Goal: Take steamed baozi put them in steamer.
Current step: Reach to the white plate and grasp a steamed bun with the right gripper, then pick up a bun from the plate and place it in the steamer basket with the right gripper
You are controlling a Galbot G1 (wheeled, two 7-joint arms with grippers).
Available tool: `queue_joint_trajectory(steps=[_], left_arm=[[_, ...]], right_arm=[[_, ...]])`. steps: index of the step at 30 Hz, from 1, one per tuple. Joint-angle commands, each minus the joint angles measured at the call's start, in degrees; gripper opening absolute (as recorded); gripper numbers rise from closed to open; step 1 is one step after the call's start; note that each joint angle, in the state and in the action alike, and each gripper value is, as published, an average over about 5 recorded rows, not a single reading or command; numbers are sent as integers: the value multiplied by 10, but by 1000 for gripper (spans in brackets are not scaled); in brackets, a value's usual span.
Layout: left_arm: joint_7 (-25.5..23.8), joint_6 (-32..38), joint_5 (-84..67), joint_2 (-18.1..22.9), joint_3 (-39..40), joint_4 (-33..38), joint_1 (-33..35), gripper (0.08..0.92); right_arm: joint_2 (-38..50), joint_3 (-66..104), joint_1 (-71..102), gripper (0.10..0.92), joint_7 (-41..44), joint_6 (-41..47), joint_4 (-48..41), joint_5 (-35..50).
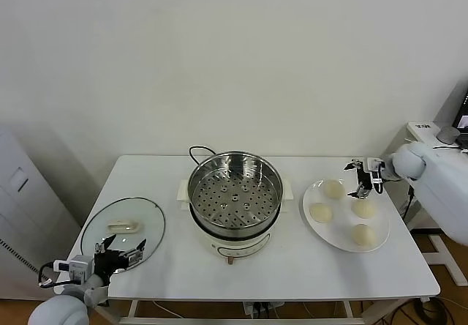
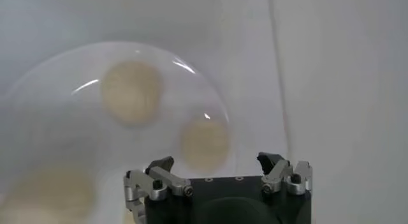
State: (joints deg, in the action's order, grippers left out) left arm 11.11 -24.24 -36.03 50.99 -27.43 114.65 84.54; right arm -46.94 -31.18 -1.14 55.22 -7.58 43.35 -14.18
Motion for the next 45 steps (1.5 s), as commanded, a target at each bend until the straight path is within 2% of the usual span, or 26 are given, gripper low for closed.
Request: queue_joint_trajectory(steps=[1, 24, 38, 45], left_arm=[[0, 0, -1, -1, 4, -2, -4, 823], [0, 2, 0, -1, 17, -1, -5, 823], [0, 2, 0, -3, 21, 6, -4, 823], [2, 2, 0, -1, 20, 10, -3, 823]], right_arm=[[-74, -37, -55, 823, 29, -33, -116, -55], [-146, 76, 3, 814, -41, -47, -189, -184], [-157, 112, 13, 613, -50, -42, -204, -198], [-157, 116, 15, 548, -50, -45, -197, -206]])
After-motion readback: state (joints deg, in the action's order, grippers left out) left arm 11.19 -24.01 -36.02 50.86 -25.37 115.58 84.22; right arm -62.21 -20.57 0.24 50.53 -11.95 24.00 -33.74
